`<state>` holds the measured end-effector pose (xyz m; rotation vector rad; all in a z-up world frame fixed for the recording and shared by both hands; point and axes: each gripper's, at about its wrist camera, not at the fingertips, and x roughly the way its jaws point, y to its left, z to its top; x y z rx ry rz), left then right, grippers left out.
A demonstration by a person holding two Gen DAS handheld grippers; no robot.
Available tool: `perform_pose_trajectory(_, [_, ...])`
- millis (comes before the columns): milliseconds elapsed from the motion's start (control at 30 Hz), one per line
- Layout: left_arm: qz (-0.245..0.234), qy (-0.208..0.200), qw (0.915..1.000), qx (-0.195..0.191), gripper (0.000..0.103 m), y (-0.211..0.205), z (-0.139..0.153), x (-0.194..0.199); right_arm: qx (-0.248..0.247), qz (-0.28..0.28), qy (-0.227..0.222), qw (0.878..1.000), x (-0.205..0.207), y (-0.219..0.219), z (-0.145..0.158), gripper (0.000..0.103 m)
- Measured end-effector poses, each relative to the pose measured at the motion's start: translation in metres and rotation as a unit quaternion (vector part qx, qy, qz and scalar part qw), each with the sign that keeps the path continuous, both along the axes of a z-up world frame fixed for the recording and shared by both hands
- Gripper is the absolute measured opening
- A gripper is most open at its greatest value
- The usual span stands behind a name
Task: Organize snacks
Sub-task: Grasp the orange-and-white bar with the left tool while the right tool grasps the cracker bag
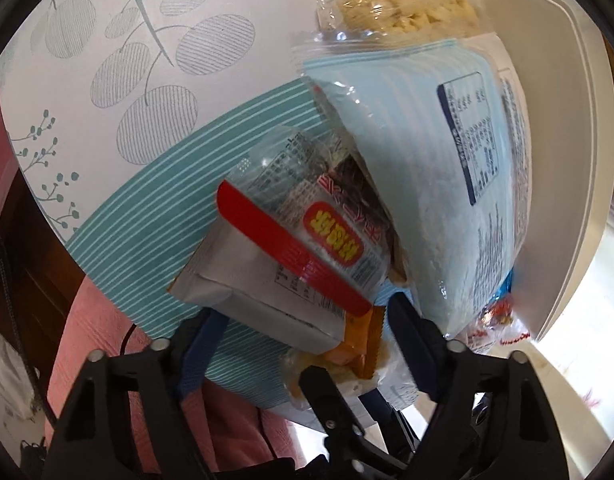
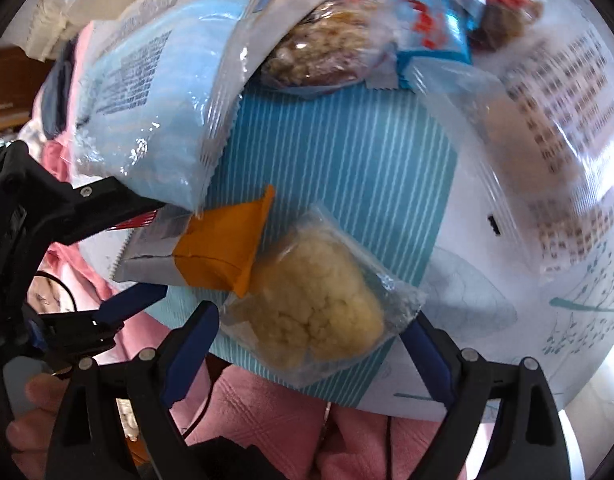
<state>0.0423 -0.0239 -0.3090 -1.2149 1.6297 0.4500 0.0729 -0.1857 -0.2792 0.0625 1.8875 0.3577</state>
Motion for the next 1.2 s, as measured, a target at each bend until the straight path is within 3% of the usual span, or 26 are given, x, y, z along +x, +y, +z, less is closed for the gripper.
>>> perform_pose_trajectory(67, [0.005, 0.007, 1.0, -0.003, 0.064, 0.001, -0.003, 0.001, -0.019, 0.005, 0.004, 1.0, 0.003, 0.011, -0.001, 0.091])
perform_pose_trajectory(367, [0.038, 0.032, 0.9978, -0.043, 0.044, 0.023, -0.024, -0.005, -0.081, 0.002, 0.024, 0.996, 0.016, 0.041, -0.01, 0.091])
perform_pose_trajectory(633, [0.052, 0.035, 0.9961, -0.063, 0.032, 0.031, -0.028, -0.018, -0.122, -0.005, 0.025, 0.992, 0.029, 0.05, -0.014, 0.074])
perform_pose_trajectory(967, [0.058, 0.026, 0.9961, -0.062, 0.021, 0.036, -0.013, -0.026, -0.103, -0.037, 0.021, 0.994, 0.032, 0.035, -0.011, 0.067])
perform_pose_trajectory(1200, [0.061, 0.005, 0.9969, -0.05, 0.016, 0.041, 0.025, -0.013, -0.081, -0.072, 0.048, 0.993, 0.026, 0.014, -0.015, 0.064])
